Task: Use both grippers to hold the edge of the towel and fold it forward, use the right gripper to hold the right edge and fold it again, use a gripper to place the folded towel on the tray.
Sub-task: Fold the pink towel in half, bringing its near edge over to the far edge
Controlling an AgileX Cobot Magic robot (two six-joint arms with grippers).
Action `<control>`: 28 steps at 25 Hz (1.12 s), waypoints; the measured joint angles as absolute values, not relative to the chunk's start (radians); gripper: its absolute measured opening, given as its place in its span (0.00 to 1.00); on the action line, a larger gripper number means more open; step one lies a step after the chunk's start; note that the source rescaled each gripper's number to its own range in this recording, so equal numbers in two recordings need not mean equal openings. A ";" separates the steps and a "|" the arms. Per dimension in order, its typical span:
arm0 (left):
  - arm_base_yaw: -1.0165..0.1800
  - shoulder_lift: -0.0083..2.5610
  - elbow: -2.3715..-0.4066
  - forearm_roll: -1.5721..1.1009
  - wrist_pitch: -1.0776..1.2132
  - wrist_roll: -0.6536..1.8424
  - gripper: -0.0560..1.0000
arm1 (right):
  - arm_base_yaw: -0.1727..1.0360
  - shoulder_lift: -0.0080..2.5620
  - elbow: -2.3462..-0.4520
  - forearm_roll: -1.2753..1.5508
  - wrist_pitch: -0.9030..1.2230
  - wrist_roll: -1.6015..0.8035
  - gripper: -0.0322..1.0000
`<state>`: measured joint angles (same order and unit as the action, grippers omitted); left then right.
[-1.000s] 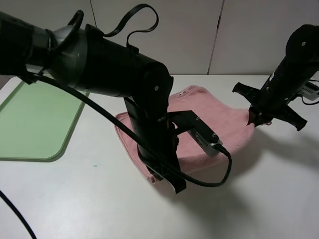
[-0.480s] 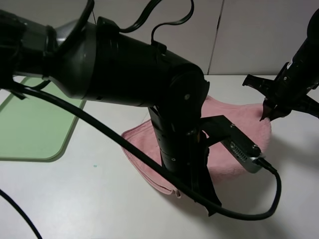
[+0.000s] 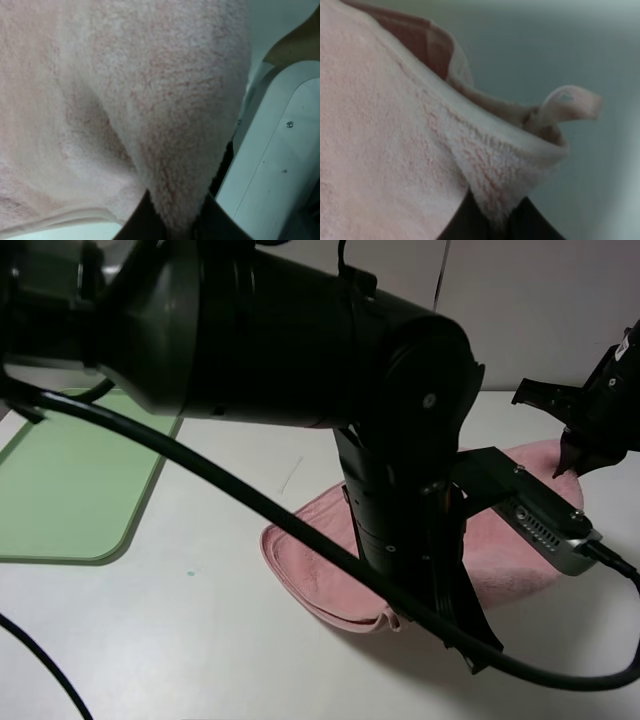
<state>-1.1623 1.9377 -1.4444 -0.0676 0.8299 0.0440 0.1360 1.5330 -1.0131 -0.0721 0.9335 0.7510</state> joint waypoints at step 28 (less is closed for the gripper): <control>-1.162 1.903 -1.467 -0.065 0.887 -0.079 0.05 | 0.136 1.491 -1.013 -0.050 0.880 0.707 0.03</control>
<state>-1.1623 1.9028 -1.4667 -0.0651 0.8866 -0.0793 0.1360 1.4911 -1.0131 -0.0502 0.8800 0.7072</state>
